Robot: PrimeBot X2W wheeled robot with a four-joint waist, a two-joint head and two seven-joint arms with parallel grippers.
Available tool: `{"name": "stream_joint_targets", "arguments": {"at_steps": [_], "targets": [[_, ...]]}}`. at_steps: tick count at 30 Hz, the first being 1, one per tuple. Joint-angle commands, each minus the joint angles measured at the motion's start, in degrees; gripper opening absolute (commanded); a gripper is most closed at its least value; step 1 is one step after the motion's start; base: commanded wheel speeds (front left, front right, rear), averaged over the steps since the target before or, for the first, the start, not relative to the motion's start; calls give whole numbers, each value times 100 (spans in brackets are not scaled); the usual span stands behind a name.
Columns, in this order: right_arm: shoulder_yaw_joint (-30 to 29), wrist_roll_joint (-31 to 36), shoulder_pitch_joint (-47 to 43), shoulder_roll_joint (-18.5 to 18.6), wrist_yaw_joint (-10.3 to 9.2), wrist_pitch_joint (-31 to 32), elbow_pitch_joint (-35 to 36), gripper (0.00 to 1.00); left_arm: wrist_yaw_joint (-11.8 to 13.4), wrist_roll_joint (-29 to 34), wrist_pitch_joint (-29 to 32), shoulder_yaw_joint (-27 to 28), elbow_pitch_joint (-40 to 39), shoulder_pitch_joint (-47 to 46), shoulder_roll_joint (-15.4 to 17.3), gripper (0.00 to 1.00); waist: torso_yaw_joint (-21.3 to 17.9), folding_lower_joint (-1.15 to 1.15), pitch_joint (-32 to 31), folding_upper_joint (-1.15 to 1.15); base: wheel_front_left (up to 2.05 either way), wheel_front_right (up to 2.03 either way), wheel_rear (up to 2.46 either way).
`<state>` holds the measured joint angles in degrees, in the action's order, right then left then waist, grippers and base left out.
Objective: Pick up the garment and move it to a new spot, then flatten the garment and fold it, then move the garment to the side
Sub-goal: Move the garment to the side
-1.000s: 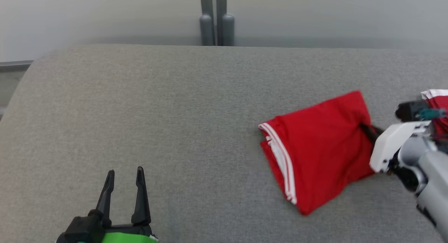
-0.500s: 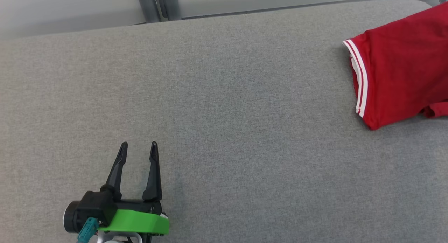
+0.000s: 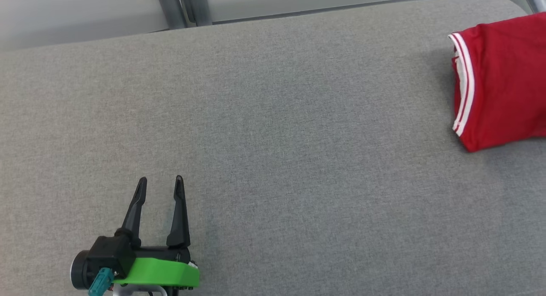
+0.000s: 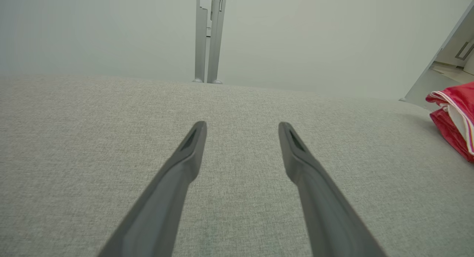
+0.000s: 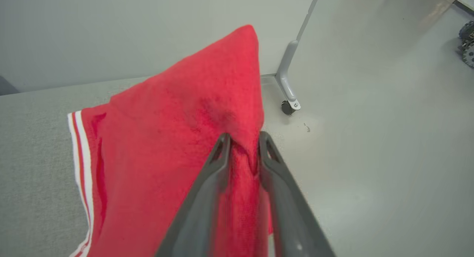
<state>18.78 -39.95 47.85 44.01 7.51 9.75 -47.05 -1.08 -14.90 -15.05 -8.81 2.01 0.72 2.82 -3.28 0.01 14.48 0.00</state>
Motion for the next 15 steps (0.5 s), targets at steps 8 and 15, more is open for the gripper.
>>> {"name": "stream_joint_targets", "arguments": {"at_steps": [8, 15], "targets": [[-230, 863, -515, -223, -2, -1768, 307, 100, 46, -99, -15, 128, -13, 278, 16, 100, -63, -1, -536, 0, 0, 0, 0], [-736, 1264, -2028, -712, -2, -2461, 1324, 100, 209, -183, -15, 346, -49, 670, 16, 100, -21, -1, -1121, 0, 0, 0, 0]]}}
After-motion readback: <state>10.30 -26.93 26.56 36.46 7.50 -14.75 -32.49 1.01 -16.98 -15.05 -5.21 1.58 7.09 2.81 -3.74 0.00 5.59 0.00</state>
